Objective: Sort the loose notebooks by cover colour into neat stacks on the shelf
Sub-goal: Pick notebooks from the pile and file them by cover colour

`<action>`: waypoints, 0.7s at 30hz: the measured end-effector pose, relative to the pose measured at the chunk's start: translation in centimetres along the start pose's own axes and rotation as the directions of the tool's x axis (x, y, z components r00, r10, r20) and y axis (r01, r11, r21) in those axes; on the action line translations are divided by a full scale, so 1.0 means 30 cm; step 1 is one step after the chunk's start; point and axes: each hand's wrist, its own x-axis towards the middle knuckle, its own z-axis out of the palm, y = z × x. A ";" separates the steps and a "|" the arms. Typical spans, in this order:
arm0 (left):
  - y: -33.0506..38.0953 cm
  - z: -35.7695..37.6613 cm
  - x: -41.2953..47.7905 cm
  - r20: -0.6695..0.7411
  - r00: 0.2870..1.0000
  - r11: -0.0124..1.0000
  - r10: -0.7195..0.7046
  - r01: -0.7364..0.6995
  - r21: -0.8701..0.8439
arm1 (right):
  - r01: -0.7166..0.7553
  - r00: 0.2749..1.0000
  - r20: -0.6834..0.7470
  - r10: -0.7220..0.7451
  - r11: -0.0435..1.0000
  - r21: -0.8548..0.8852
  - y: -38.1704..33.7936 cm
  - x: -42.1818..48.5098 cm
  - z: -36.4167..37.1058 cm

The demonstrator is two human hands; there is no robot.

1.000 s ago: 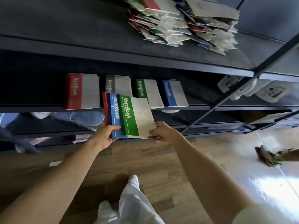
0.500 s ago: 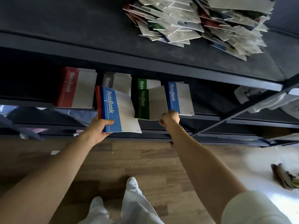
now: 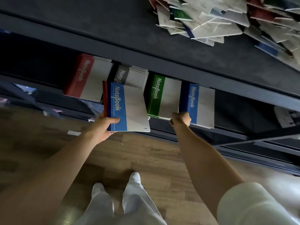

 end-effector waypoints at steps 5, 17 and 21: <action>-0.019 0.006 0.002 -0.009 1.000 1.000 -0.014 0.014 0.003 | 0.017 1.000 0.017 -0.015 0.991 -0.136 0.046 0.018 0.004; -0.021 0.056 -0.015 -0.012 0.999 0.999 0.039 -0.039 -0.013 | 0.084 0.781 0.623 -0.051 0.996 -0.023 -0.080 -0.127 -0.013; 0.009 0.055 -0.022 -0.007 0.998 0.997 0.069 -0.069 -0.016 | 0.219 0.697 0.714 -0.069 0.968 -0.121 -0.126 -0.205 0.007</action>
